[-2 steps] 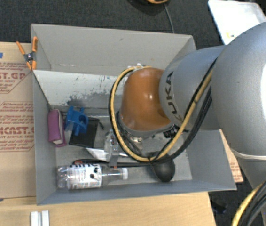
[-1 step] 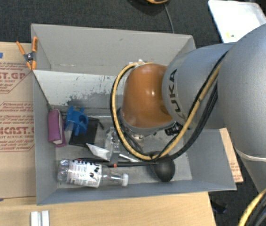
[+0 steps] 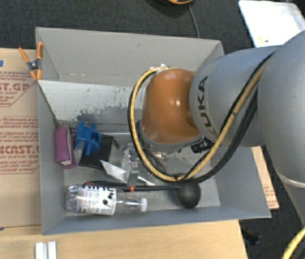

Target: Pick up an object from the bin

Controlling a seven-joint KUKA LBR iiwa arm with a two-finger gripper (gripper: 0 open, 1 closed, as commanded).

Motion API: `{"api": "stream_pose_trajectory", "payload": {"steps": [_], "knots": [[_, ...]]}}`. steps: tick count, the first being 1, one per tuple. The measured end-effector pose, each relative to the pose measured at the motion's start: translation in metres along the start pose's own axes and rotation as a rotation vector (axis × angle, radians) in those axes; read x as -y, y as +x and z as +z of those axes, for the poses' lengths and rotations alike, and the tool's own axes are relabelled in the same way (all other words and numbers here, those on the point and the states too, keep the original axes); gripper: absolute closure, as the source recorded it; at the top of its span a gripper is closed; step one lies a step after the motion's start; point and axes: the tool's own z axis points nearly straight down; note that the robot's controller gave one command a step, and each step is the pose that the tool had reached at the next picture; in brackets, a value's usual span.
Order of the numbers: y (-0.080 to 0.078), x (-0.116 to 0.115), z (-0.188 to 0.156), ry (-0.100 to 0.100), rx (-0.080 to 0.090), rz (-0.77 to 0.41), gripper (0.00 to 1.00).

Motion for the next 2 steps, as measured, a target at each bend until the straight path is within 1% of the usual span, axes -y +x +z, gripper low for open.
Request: {"api": "stream_pose_trajectory", "payload": {"steps": [2], "knots": [[-0.001, 0.0, -0.033, -0.001, 0.0, -0.001, 1.0]]}}
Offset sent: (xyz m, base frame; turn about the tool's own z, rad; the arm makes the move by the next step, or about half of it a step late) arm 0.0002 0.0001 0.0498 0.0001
